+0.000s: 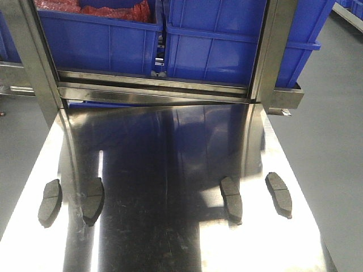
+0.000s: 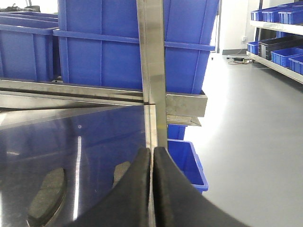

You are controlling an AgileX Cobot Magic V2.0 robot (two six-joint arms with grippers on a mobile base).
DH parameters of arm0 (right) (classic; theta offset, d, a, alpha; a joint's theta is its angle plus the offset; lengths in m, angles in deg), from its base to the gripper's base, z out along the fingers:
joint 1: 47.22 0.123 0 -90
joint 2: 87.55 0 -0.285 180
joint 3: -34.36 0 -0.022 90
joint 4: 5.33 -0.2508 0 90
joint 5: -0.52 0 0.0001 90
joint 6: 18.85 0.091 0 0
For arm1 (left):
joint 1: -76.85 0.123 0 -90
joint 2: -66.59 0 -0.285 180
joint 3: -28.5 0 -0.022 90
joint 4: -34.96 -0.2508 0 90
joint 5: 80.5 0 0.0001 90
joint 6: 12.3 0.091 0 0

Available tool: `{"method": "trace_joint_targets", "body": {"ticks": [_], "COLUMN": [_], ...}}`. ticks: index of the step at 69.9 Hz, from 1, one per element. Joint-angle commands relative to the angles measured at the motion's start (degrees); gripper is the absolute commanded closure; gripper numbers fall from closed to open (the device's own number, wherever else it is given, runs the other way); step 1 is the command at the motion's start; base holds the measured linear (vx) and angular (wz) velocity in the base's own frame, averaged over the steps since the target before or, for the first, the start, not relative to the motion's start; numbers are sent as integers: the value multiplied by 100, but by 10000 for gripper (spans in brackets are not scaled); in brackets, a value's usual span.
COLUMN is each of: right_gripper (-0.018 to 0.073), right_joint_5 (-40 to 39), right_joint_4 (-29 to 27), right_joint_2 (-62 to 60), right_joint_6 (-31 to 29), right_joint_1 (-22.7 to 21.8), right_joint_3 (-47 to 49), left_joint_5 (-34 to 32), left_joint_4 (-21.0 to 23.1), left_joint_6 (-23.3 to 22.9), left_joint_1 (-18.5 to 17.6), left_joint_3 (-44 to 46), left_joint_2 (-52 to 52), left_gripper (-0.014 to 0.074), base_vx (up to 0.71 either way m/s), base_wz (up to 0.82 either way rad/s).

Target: Move and align brake pads A on conveyor

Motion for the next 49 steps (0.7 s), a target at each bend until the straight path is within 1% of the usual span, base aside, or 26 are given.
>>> {"method": "trace_joint_targets", "body": {"ticks": [1,8,16,26,29,33,36,39,44,49], "right_gripper": [562,562,562,562,562,562,562,562,562,562], "right_joint_5": [-418,-418,-418,-418,-418,-418,-418,-418,-418,-418], "right_joint_4": [18,18,18,18,18,18,18,18,18,18], "right_joint_2": [-89,-89,-89,-89,-89,-89,-89,-89,-89,-89], "right_joint_6": [-8,-8,-8,-8,-8,-8,-8,-8,-8,-8], "right_joint_1": [-33,-33,-33,-33,-33,-33,-33,-33,-33,-33], "right_joint_3": [-116,-116,-116,-116,-116,-116,-116,-116,-116,-116], "left_joint_5": [-425,-479,-619,-382,-200,-126,-132,-132,-132,-161], "left_joint_4": [46,46,54,90,195,342,567,800,1170,1282], "left_joint_6": [-32,-32,-44,-21,93,225,494,713,949,1026], "left_joint_1": [9,9,9,4,4,4,-18,-90,-271,-516], "left_joint_3": [157,157,168,504,708,941,1160,1324,1602,1765], "left_joint_2": [48,48,48,415,639,916,1194,1399,1746,2091], "left_gripper": [-102,-104,-82,-39,-24,-8,6,12,11,11], "base_vx": [0,0,0,0,0,0,0,0,0,0], "base_wz": [0,0,0,0,0,0,0,0,0,0]}}
